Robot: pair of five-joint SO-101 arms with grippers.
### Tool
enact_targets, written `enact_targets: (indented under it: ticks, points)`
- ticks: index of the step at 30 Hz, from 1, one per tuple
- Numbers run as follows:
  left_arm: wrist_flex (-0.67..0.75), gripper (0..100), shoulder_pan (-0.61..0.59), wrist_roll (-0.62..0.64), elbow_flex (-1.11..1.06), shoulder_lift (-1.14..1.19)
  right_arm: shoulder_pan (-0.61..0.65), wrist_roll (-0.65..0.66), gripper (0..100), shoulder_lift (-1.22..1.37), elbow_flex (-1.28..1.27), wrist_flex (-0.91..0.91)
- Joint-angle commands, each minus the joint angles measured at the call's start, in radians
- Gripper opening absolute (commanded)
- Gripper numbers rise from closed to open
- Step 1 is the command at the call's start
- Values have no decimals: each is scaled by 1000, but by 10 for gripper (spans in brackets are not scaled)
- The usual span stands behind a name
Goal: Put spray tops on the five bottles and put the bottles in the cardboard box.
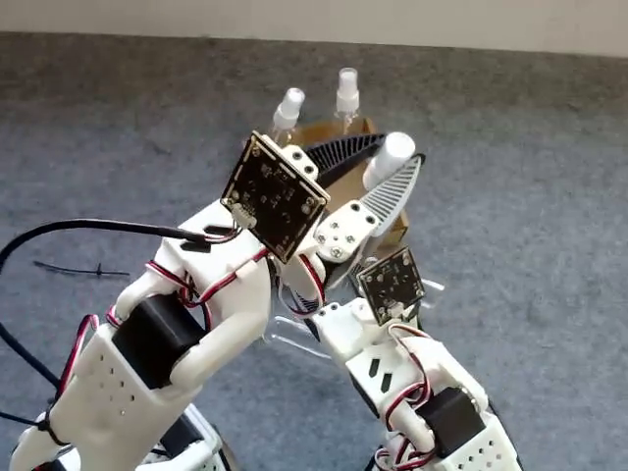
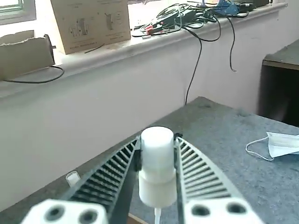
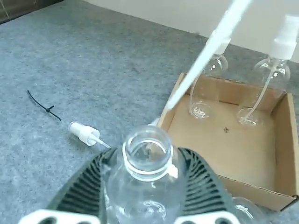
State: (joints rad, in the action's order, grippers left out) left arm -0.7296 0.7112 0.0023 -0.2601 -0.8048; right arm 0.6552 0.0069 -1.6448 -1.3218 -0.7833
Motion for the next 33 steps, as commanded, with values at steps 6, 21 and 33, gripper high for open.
enact_targets:
  ticks: [6,21,33]
  points:
    - [25,52,-38,-17,1,-18,1,12,3,-10,13,25]
    - [-60,52,21,17,62,-19,1,12,3,-10,13,25]
    - [-137,52,30,20,137,-21,1,12,3,-10,13,27]
